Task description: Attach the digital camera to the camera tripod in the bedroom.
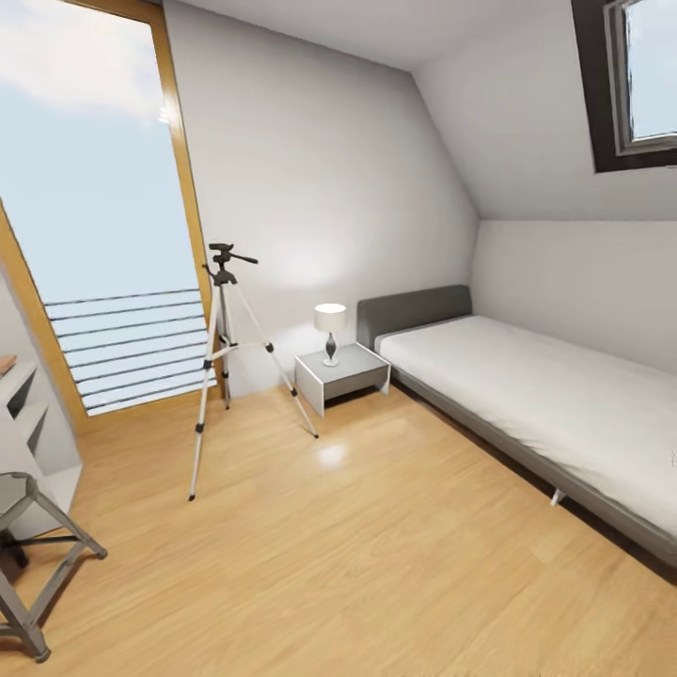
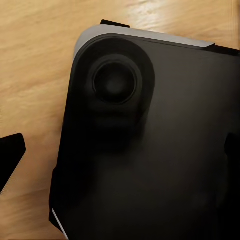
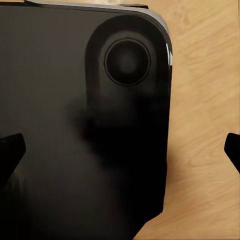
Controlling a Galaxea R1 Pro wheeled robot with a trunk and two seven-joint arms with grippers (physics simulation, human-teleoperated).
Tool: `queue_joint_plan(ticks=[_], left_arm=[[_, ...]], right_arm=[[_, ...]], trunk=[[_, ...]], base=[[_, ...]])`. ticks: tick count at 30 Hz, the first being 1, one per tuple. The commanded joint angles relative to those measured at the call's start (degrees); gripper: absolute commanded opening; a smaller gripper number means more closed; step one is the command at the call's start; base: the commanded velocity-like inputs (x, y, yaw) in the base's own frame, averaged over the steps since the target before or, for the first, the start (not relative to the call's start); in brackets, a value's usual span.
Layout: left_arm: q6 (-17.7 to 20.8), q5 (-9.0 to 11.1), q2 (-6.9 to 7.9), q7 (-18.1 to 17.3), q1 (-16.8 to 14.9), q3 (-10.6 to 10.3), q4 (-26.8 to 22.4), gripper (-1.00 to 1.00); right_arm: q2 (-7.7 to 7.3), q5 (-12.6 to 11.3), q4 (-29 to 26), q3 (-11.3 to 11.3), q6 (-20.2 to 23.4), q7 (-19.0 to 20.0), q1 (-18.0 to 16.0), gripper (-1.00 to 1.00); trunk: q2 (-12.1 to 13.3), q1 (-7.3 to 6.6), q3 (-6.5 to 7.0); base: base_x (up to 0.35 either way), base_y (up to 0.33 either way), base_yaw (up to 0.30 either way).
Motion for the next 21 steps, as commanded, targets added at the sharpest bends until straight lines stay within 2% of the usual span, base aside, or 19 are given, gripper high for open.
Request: queue_joint_plan(ticks=[1, 10, 21], left_arm=[[-0.1, 0.3, -0.01, 0.0, 0.0, 0.0, 0.0, 1.00], [-0.1, 0.3, -0.01, 0.0, 0.0, 0.0, 0.0, 1.00], [-0.1, 0.3, 0.00, 0.0, 0.0, 0.0, 0.0, 1.00]], right_arm=[[-0.01, 0.0, 0.0, 0.0, -0.1, 0.0, 0.0, 1.00], [0.00, 0.0, 0.0, 0.0, -0.1, 0.0, 0.0, 1.00], [0.01, 0.1, 0.0, 0.0, -0.1, 0.0, 0.0, 1.00]], trunk=[[0.0, 0.00, -0.04], [0.0, 0.00, -0.04], [0.0, 0.00, -0.04]], base=[[0.000, 0.000, -0.242], [0.000, 0.000, -0.205], [0.000, 0.000, -0.035]])
